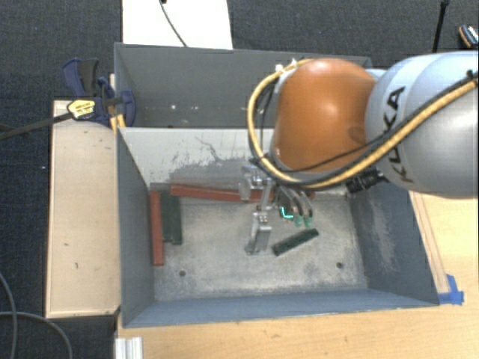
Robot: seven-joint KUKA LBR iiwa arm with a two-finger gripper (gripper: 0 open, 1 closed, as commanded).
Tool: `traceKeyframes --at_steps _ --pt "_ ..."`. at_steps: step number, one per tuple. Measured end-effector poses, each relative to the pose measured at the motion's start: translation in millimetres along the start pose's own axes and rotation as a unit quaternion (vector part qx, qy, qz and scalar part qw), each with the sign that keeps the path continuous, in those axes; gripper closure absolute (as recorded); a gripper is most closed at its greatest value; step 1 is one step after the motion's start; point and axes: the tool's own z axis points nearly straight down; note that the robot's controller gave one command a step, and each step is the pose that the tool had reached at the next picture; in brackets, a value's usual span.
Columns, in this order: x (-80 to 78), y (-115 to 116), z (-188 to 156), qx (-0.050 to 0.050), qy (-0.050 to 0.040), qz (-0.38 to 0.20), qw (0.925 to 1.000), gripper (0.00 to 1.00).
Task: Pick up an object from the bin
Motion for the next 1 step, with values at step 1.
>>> traceKeyframes --at_steps 1 --pt "-11.0 -106.8 177.3 0.000 -0.0005 -0.137 0.9906 0.00"
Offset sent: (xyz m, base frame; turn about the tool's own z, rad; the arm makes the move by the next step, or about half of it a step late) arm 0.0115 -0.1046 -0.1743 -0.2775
